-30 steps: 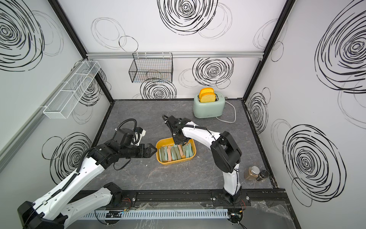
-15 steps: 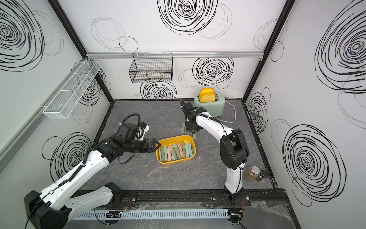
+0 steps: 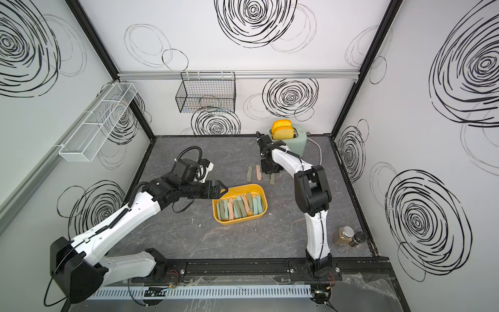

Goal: Take the fruit knife out of the storage box
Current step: Place the fruit knife at the center of the board.

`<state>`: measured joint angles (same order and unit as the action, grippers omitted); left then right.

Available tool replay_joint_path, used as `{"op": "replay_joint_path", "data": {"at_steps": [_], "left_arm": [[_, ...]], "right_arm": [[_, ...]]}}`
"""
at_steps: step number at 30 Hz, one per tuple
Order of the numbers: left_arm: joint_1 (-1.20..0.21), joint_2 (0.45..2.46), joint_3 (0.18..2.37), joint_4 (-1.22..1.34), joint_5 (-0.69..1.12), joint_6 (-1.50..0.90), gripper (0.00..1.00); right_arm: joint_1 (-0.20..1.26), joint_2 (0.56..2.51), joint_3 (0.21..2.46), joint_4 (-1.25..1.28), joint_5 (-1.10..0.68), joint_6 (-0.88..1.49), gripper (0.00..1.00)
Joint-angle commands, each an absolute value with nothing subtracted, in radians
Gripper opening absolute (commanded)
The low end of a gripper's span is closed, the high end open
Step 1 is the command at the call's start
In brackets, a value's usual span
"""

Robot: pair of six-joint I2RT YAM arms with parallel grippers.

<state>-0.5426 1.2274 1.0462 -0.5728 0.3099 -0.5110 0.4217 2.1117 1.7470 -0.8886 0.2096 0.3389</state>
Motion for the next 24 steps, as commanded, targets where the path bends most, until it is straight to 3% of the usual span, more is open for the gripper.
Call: {"op": "replay_joint_path", "data": {"at_steps": [1, 13, 24], "left_arm": [[-0.546, 1.245, 1.081, -0.542, 0.317, -0.483, 0.98], [-0.542, 1.287, 1.100, -0.555, 0.319, -0.461, 0.98], [-0.540, 1.303, 1.114, -0.553, 0.323, -0.460, 0.98]], "right_arm": [[0.416, 2.144, 1.793, -0.891, 0.202, 0.324, 0.24], [0.410, 2.258, 1.836, -0.873, 0.188, 0.313, 0.24], [0.408, 2.247, 1.858, -0.887, 0.185, 0.311, 0.35]]}}
